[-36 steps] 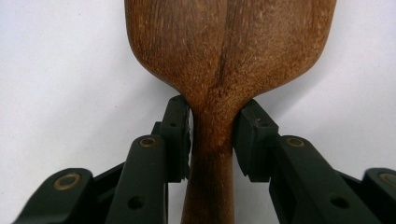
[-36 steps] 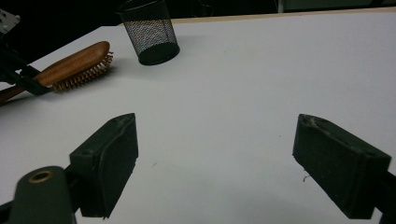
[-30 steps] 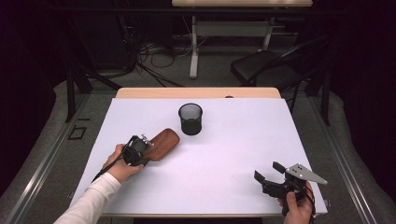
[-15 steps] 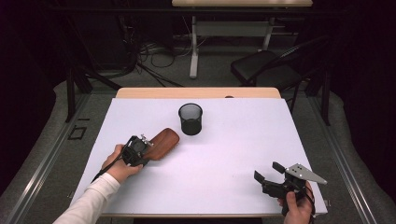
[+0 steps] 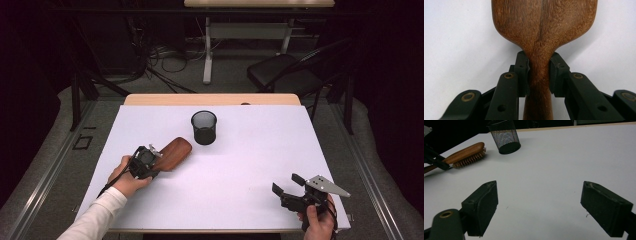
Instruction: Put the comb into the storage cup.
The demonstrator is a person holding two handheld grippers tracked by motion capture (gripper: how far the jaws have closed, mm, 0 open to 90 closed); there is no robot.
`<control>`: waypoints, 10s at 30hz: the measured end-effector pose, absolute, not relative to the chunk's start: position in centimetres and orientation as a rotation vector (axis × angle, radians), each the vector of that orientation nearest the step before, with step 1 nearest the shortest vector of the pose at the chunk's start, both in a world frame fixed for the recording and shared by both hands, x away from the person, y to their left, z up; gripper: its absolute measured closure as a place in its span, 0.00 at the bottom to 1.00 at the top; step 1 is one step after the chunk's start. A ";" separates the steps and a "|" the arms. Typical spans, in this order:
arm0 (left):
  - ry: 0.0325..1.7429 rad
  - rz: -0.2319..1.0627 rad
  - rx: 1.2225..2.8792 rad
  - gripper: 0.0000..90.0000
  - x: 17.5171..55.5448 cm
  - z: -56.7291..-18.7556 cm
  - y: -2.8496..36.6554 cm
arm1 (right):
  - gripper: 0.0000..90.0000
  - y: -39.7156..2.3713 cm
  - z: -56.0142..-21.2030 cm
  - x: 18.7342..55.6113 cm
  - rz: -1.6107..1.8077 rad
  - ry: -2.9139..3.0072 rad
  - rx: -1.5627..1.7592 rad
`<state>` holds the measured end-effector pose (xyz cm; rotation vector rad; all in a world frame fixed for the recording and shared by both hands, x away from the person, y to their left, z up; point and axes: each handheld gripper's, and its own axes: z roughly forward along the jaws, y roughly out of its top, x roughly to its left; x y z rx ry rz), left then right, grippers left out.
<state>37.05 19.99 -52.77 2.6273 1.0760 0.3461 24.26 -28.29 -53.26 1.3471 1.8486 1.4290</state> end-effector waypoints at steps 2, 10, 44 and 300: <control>1.071 0.354 2.622 0.80 37.0 -52.8 20.0 | 0.16 -28.3 -53.3 24.3 1.429 1.849 1.347; 1.079 0.328 2.580 0.80 36.9 -52.9 20.5 | 0.16 -28.3 -53.3 24.2 1.426 1.851 1.347; 1.078 0.415 2.495 0.80 35.9 -52.0 21.4 | 0.16 -28.3 -53.3 24.3 1.425 1.854 1.347; 0.529 0.574 2.257 0.80 29.8 -48.9 7.9 | 0.16 -18.0 -48.6 35.6 1.825 2.116 1.798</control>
